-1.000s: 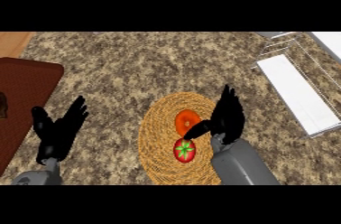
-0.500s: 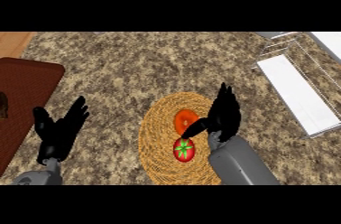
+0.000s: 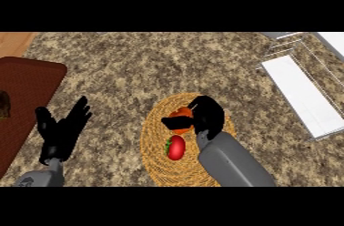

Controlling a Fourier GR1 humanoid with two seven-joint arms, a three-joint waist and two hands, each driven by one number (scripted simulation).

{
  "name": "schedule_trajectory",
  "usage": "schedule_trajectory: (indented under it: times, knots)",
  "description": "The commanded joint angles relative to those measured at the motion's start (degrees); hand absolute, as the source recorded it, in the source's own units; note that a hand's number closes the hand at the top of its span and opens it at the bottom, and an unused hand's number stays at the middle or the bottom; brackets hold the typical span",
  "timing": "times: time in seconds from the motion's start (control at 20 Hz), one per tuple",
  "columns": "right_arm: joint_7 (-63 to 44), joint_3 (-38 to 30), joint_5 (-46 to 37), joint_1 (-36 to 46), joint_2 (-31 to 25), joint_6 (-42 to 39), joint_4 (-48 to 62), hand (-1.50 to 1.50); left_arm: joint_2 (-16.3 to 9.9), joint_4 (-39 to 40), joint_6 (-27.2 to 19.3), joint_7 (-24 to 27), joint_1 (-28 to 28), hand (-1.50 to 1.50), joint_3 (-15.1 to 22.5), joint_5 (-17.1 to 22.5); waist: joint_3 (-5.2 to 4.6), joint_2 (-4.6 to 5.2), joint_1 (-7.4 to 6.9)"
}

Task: Pick the squash from the placemat and place it in the tiered shelf

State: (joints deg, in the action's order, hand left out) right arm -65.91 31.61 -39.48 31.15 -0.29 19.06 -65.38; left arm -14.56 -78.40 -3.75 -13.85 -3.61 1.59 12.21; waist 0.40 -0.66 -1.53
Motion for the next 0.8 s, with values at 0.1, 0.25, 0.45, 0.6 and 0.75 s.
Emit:
schedule_trajectory:
  times: [0.1, 0.25, 0.45, 0.6, 0.75]
  knots:
    - [-7.6, -6.4, -0.5, 5.2, 0.3, 5.8, 7.0, 1.5, -0.7, 1.5, 2.0, 0.2, 2.6, 0.0, -0.6, 0.7, -0.44, 0.99, 0.26]
    - [-7.0, -17.5, 1.1, 9.2, -3.8, 6.7, 10.6, 1.5, 1.0, 0.5, -0.7, -1.4, 1.1, 0.0, 0.1, -0.2, -0.41, 1.42, 0.79]
    - [-10.1, -21.8, -3.5, 19.3, -4.4, 7.7, 18.9, 1.5, -1.0, -1.1, 0.9, -3.8, -0.6, 0.0, -1.1, 1.2, -0.45, 1.21, -0.42]
    - [-11.5, -22.1, -9.7, 23.1, -2.8, 14.0, 20.1, 1.5, 0.9, 1.4, 0.2, -2.0, 1.1, 0.0, 0.2, -0.2, -0.52, 1.07, 0.09]
    - [-15.2, -22.2, -16.3, 31.7, -5.1, 11.3, 22.3, 1.5, -0.2, 2.1, 0.9, -1.3, 0.9, 0.0, -0.6, -0.2, -0.64, 0.83, 0.09]
